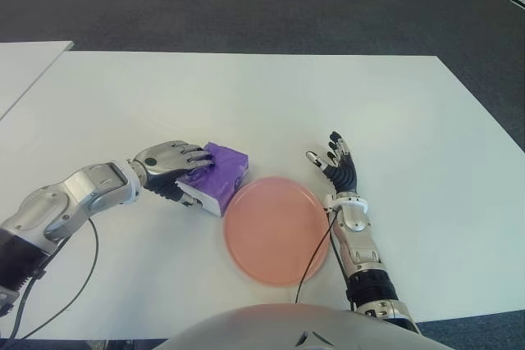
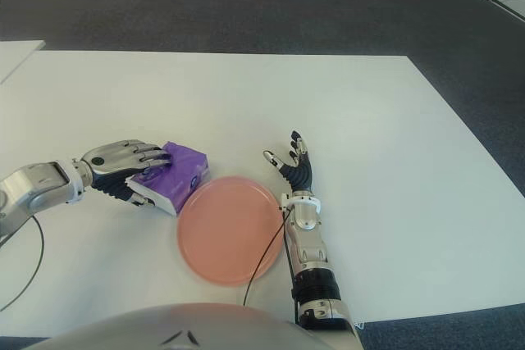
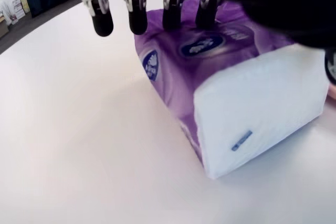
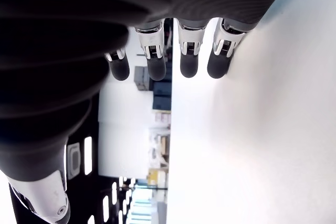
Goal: Put the tissue paper into the plate.
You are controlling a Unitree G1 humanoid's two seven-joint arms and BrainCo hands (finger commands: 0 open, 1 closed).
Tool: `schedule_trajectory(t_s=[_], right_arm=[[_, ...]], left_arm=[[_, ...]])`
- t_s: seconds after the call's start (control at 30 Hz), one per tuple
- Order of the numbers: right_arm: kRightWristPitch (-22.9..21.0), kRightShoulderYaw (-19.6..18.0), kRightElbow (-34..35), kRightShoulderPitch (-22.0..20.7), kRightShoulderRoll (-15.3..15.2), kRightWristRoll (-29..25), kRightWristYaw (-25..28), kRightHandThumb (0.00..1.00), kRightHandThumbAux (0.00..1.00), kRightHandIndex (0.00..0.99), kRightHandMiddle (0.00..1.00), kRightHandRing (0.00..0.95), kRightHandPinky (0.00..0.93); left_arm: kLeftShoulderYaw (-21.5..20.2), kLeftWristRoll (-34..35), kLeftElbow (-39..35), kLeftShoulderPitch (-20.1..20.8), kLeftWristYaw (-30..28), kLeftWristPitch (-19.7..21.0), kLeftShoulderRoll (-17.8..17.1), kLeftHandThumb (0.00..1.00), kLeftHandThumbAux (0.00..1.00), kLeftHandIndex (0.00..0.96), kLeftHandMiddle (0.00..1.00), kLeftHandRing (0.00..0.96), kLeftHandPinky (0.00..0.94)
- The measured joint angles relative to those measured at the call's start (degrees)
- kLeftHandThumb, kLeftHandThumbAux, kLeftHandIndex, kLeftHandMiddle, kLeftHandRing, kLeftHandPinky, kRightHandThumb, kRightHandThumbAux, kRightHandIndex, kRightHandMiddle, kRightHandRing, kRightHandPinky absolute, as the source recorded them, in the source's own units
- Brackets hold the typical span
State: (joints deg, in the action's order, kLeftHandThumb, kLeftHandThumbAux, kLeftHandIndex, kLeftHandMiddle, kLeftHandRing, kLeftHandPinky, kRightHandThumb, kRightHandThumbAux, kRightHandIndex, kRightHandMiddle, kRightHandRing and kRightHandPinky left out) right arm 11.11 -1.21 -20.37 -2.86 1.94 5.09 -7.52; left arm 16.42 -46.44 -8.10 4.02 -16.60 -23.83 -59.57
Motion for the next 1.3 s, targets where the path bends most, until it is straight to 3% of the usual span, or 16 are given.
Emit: schedule_trajectory(t_s=[0.37,0.53,0.73,1.03,1.3], right_arm=[[0.2,0.1,0.0,0.1,0.1,0.1,0.0,0.187,0.717,0.063,0.018,0.0,0.0],[0.2,0.1,0.0,0.2,0.1,0.1,0.0,0.19,0.719,0.062,0.021,0.0,0.0],[0.3,0.0,0.0,0.2,0.0,0.0,0.2,0.184,0.715,0.057,0.017,0.0,0.0],[0.3,0.1,0.1,0.3,0.1,0.0,0.3,0.168,0.726,0.048,0.022,0.0,0.0],[0.3,0.1,0.1,0.3,0.1,0.0,0.3,0.162,0.728,0.05,0.028,0.0,0.0]], left_arm=[[-8.3,-4.4,-8.3,-9.6,15.5,-4.0,2.6,0.143,0.314,0.0,0.0,0.0,0.0],[-11.5,-5.4,-10.8,-13.1,17.9,-5.7,2.9,0.152,0.334,0.0,0.0,0.0,0.0],[-19.8,-5.2,-17.2,-18.5,19.1,-7.3,3.3,0.164,0.351,0.0,0.0,0.0,0.0],[-24.5,-5.4,-19.0,-20.5,19.6,-8.5,6.2,0.18,0.34,0.0,0.0,0.0,0.0],[-26.3,-7.4,-16.9,-19.3,22.6,-9.6,7.6,0.182,0.342,0.0,0.0,0.0,0.0]])
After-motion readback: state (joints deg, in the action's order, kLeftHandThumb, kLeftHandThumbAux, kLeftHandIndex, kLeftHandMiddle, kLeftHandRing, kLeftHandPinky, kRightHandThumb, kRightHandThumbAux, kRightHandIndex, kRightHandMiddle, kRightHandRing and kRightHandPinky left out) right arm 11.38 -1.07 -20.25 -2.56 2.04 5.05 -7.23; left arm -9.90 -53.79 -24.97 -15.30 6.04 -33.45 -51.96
